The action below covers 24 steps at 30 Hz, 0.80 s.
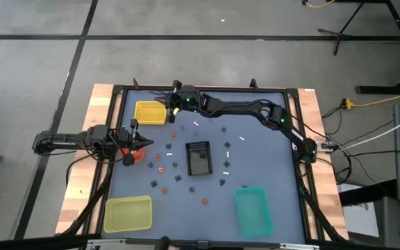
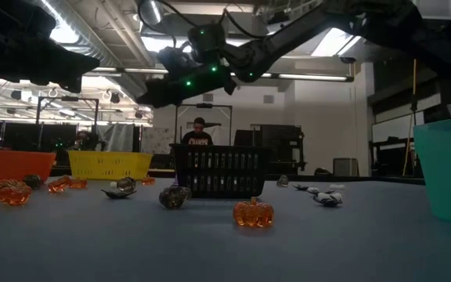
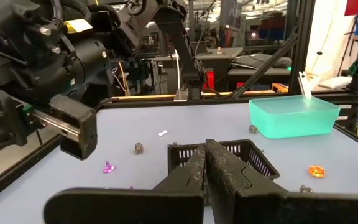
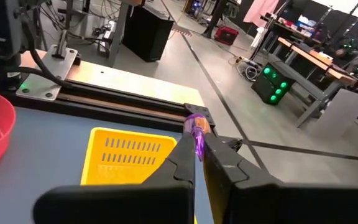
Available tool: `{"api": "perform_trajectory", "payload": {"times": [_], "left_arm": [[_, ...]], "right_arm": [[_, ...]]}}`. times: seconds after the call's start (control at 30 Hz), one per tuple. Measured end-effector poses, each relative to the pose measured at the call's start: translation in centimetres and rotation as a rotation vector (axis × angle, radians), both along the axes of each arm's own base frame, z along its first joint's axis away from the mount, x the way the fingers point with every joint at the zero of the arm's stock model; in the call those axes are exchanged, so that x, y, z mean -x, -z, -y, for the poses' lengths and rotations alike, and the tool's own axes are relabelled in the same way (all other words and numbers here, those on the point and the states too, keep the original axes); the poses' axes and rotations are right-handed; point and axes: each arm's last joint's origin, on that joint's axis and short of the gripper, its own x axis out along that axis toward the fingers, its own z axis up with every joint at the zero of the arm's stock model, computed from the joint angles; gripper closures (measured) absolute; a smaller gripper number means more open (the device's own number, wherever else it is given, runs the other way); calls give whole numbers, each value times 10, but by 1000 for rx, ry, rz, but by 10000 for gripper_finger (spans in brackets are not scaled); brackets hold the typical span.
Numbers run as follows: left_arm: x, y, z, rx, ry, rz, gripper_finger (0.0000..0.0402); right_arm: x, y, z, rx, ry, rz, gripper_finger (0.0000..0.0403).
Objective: Sort Halloween decoration
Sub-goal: Put the violet witch hat toy into the top yellow bin, then put the black spider toy into the black bin
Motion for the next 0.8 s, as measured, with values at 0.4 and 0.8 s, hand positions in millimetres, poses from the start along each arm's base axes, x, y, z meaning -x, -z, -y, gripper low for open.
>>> {"api": "perform_trajectory", "payload": {"times": [0.4, 0.8], "left_arm": [[0, 0, 0, 0, 0, 0, 401], [0, 0, 0, 0, 0, 0, 401]], "right_arm": [[1, 1, 2, -9, -2, -7, 251], [2, 8, 1, -22, 48, -86, 229]]}}
